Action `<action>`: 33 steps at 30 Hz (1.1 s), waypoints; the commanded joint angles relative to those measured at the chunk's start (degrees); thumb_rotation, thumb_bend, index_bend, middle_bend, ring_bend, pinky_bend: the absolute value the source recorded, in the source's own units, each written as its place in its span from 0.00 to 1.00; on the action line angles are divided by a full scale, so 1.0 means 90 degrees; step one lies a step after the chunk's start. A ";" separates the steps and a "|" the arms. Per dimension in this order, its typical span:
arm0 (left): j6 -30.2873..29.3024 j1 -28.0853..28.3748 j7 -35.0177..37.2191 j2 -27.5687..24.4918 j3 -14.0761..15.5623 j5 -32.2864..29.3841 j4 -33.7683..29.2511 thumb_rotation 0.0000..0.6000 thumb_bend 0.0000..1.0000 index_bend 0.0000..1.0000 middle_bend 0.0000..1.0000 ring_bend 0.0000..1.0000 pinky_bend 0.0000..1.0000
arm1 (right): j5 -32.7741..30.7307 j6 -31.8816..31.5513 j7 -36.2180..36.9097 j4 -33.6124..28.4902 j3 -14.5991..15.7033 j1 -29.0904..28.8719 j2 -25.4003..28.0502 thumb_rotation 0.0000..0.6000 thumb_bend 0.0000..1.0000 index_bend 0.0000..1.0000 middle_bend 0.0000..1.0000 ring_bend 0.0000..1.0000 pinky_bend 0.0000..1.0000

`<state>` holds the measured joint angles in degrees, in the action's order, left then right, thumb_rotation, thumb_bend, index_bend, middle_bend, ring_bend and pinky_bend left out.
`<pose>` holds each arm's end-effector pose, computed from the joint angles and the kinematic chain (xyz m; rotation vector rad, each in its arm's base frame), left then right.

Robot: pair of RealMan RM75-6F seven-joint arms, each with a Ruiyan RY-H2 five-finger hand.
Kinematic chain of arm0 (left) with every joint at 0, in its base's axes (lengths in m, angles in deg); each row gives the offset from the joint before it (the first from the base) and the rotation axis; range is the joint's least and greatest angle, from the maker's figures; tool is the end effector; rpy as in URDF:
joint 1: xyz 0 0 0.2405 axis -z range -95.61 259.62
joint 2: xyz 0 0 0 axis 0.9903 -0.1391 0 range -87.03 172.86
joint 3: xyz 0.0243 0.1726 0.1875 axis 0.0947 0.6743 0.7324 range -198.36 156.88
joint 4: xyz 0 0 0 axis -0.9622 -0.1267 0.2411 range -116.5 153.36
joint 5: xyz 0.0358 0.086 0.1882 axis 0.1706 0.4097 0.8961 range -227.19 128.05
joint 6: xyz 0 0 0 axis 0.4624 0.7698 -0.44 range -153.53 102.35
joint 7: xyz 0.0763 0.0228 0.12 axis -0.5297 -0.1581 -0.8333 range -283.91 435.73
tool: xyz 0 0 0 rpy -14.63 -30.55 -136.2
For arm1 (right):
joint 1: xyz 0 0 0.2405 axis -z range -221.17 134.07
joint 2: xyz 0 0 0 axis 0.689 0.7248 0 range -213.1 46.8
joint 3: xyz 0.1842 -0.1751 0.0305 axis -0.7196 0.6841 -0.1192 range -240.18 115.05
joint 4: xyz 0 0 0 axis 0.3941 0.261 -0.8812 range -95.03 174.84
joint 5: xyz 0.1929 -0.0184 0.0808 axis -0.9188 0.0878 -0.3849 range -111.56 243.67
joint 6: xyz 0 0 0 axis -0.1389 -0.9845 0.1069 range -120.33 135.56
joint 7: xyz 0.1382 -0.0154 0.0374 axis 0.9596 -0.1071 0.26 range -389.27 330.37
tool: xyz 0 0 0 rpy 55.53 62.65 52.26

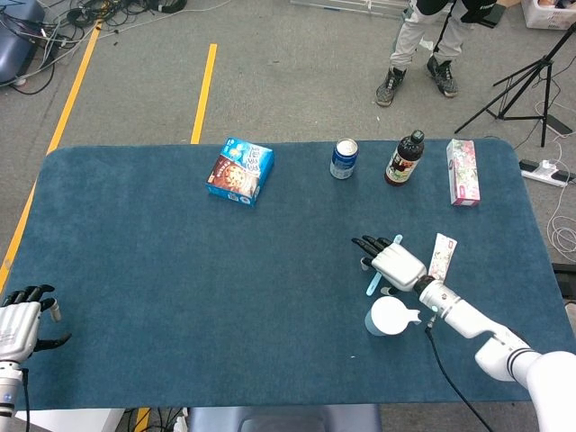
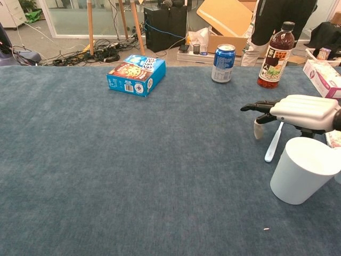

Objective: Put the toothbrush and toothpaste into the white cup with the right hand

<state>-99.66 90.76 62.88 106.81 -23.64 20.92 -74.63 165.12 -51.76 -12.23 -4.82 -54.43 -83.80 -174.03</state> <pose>-0.3410 0.1973 0.1479 -1.3817 -0.9674 -0.5592 -0.2770 -0.3537 0.0054 2.1962 -0.6174 0.7235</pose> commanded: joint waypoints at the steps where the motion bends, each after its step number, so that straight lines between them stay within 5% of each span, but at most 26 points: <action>1: 0.0004 0.0001 0.0007 -0.0004 0.0000 0.0000 -0.0003 1.00 0.00 0.59 0.25 0.19 0.19 | -0.0015 0.0041 -0.0020 -0.0032 -0.0001 -0.0014 0.0010 1.00 0.07 0.44 0.02 0.00 0.22; 33: 0.0012 0.0006 0.0045 -0.0022 -0.0002 -0.0003 -0.0008 1.00 0.00 0.59 0.25 0.19 0.20 | -0.0190 0.0458 -0.0274 -0.0297 -0.0048 -0.0114 0.0095 1.00 0.22 0.49 0.03 0.00 0.22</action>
<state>-99.55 90.81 63.29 106.62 -23.66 20.89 -74.70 163.41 -47.63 -14.70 -7.49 -54.86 -84.82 -173.17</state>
